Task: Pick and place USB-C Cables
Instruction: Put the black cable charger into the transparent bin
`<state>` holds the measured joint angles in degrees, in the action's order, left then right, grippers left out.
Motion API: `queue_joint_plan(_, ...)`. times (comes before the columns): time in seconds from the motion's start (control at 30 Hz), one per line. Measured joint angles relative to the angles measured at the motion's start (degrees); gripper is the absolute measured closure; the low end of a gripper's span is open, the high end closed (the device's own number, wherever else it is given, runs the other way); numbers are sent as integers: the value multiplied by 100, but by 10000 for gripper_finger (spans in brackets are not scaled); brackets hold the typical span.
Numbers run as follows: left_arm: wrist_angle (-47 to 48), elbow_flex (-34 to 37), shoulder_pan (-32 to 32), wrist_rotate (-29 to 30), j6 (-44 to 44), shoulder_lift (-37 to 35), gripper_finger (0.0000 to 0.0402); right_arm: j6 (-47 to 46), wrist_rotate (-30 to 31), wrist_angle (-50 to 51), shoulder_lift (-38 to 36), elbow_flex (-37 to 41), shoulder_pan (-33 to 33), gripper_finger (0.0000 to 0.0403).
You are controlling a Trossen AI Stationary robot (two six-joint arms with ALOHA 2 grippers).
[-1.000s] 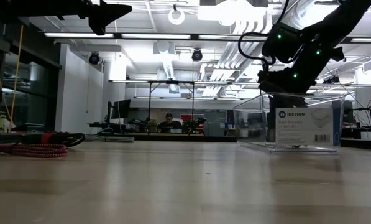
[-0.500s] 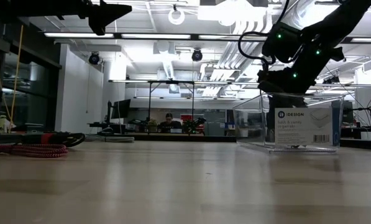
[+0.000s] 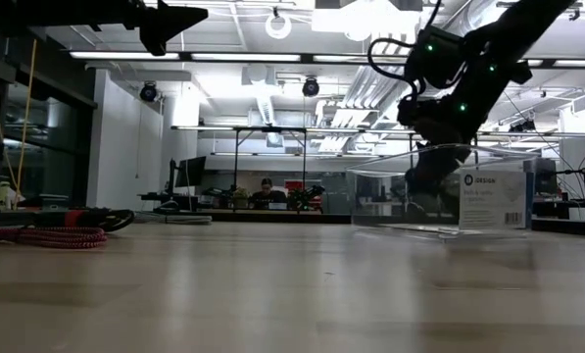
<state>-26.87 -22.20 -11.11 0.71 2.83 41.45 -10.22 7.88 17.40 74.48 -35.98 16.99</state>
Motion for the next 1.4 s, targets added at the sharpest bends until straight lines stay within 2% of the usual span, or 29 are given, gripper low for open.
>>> queue_joint_plan(0.4,0,0,0,13,-2,0,110,878,-52,724,-11,-604,-275,375)
queue_joint_plan(0.53,0,0,0,17,-2,0,110,858,-126,732,110,-606,-342,375)
queue_joint_plan(0.93,1,-2,0,17,-2,0,110,909,-366,635,1336,-610,-354,375)
queue_joint_plan(1.4,2,-2,0,17,-2,0,110,901,-415,545,1440,-610,-354,375)
